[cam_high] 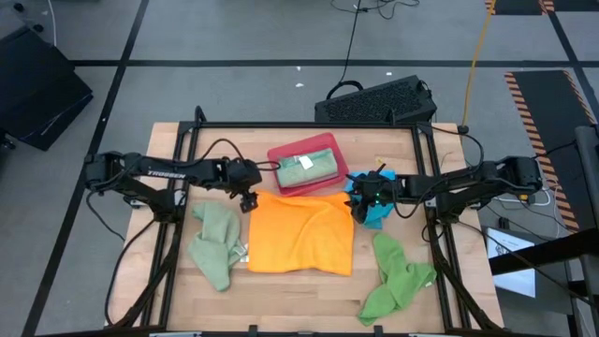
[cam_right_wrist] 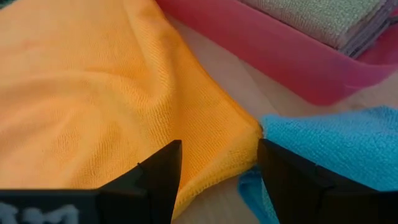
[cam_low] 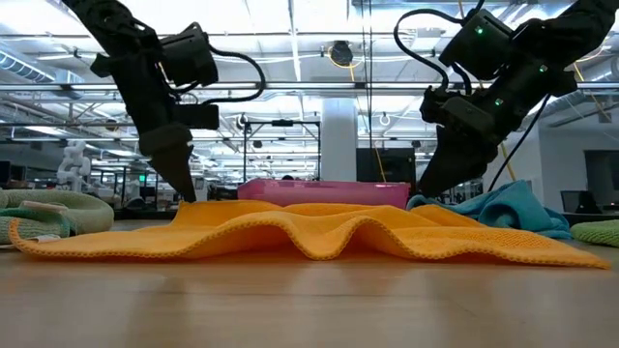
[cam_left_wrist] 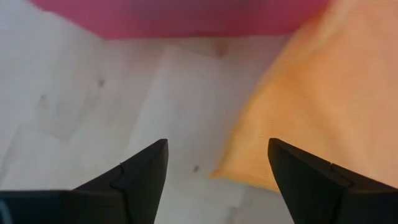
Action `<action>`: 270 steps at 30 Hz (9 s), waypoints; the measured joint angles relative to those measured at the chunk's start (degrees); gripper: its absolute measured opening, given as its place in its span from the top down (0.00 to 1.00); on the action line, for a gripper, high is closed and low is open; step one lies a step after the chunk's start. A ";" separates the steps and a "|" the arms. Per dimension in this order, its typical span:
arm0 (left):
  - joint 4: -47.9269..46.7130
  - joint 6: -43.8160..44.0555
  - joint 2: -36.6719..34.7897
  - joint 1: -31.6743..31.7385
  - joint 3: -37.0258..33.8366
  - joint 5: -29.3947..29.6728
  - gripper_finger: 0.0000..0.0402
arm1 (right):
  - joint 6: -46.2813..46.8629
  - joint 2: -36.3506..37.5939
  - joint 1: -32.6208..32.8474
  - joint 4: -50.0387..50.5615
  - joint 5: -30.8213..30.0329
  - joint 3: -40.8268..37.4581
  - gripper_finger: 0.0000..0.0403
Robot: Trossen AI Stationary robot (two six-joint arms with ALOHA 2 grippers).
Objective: Fold microfiber towels
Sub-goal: Fold the yellow microfiber cloth
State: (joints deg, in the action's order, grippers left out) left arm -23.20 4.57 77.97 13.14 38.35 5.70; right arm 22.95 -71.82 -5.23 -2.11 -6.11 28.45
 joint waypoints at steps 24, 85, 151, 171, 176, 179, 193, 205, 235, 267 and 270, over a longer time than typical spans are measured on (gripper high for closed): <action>3.82 -3.06 0.02 -3.90 -2.03 0.34 0.95 | -0.95 0.01 0.09 0.04 0.24 0.04 0.50; 13.62 4.90 -0.02 -25.75 -2.82 12.38 0.97 | 12.40 -0.84 -0.43 3.43 7.57 0.04 0.44; 3.89 25.47 -9.15 -46.39 -2.82 17.18 0.98 | -17.93 6.86 26.01 0.75 -5.49 0.00 1.00; 10.73 30.98 -4.22 -51.98 -3.13 16.86 0.98 | -11.15 0.03 29.47 -3.67 7.91 0.00 1.00; 10.63 34.02 -4.22 -52.76 -3.13 16.84 0.99 | -10.19 0.03 31.24 -3.72 7.78 0.00 1.00; 10.69 35.38 -3.06 -53.05 -3.13 16.85 0.98 | -8.25 -0.33 31.23 -3.76 7.63 0.00 1.00; 12.08 39.48 6.60 -54.83 -3.15 16.82 0.99 | -2.15 -6.33 32.41 -6.15 8.14 -0.04 1.00; 16.76 39.50 6.60 -54.81 -3.15 15.06 0.99 | -1.41 -7.53 32.35 -9.66 10.86 -0.04 0.96; 21.56 32.32 6.19 -51.92 -0.09 22.61 0.91 | -6.12 -0.05 32.09 -11.23 3.71 -0.23 0.68; 31.47 28.73 23.37 -38.70 -0.36 21.77 0.91 | 2.13 -26.52 31.54 -41.47 18.30 -4.39 1.00; 28.91 25.80 19.92 -38.63 -0.57 17.82 0.91 | 1.42 -25.35 31.56 -40.30 19.16 -4.53 1.00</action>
State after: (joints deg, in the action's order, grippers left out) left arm 5.71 30.37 97.89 -25.49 37.78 23.52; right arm 24.37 -97.17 26.33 -42.41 13.06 23.91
